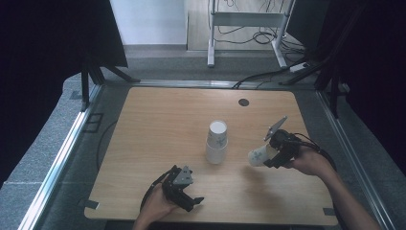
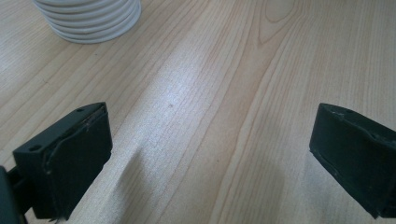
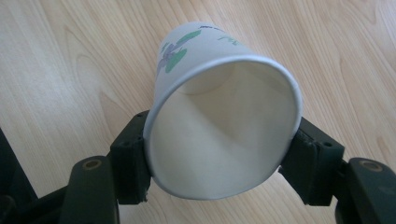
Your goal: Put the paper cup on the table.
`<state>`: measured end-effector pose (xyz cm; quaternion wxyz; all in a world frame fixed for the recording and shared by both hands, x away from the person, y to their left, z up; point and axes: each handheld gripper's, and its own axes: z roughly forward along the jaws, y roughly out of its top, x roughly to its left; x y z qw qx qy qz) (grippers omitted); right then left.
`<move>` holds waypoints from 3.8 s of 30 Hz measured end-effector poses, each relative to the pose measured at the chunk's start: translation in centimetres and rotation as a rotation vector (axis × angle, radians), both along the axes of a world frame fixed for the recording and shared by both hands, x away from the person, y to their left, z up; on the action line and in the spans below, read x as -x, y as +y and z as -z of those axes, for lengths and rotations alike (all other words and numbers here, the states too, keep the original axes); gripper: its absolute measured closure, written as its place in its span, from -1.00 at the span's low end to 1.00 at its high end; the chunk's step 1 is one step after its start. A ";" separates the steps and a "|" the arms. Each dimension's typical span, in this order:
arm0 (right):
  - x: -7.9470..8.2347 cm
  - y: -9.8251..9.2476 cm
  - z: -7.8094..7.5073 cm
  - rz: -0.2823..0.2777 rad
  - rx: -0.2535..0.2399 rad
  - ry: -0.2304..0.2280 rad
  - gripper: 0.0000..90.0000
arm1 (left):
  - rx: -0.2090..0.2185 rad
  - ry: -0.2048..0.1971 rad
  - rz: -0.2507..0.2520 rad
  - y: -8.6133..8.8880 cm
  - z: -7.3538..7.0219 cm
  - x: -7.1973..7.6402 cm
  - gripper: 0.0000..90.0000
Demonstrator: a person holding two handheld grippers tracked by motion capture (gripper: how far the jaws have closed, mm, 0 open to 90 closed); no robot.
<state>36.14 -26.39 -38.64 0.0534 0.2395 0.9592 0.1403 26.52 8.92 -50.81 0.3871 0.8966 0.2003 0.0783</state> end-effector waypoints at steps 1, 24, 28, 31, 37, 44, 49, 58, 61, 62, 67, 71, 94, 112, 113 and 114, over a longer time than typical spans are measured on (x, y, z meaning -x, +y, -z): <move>-0.1 0.0 0.0 0.008 0.006 0.002 -0.27 | 0.000 0.002 -0.002 0.0 0.0 0.0 -1.00; -3.1 0.3 0.0 0.058 0.284 0.053 -0.25 | -0.009 0.017 -0.001 -0.2 0.8 0.1 -1.00; -3.5 0.8 0.3 0.046 0.365 0.049 -0.24 | -0.010 0.018 -0.001 -0.2 0.8 0.1 -1.00; -3.8 1.1 0.4 0.038 0.400 0.059 -0.24 | -0.015 0.020 0.001 -0.2 0.9 0.1 -1.00; -4.3 2.2 1.2 0.013 0.487 0.088 -0.24 | -0.017 0.020 0.002 -0.3 0.9 0.1 -1.00; -4.8 3.2 2.4 -0.005 0.565 0.108 -0.25 | -0.033 0.018 0.010 -0.4 0.9 0.2 -1.00; -5.0 3.7 3.1 -0.021 0.597 0.117 -0.25 | -0.042 0.020 0.016 -0.5 0.9 0.2 -1.00; -5.1 4.2 4.1 -0.043 0.627 0.136 -0.26 | -0.046 0.025 0.016 -0.6 1.0 0.2 -1.00; -5.2 4.3 4.2 -0.046 0.630 0.139 -0.28 | -0.047 0.025 0.018 -0.6 1.0 0.2 -1.00; -5.2 4.4 4.2 -0.037 0.627 0.140 -0.29 | -0.050 0.025 0.020 -0.6 1.0 0.2 -1.00; -5.4 4.4 4.3 -0.054 0.622 0.141 -0.33 | -0.048 0.029 0.021 -0.6 1.0 0.2 -1.00; -5.5 4.3 4.3 -0.052 0.615 0.146 -0.37 | -0.050 0.029 0.023 -0.6 1.0 0.1 -1.00; -5.9 3.5 4.8 -0.040 0.562 0.141 -0.69 | -0.059 0.030 0.028 -0.7 1.0 0.1 -1.00; -5.4 3.0 2.9 -0.047 0.438 0.089 -0.78 | -0.068 0.053 0.017 -0.8 1.1 0.0 -1.00; -5.4 2.9 2.7 -0.044 0.429 0.085 -0.78 | -0.068 0.053 0.017 -0.8 1.1 -0.1 -1.00; -5.3 2.9 2.6 -0.043 0.416 0.077 -0.78 | -0.067 0.052 0.015 -0.8 1.1 -0.1 -1.00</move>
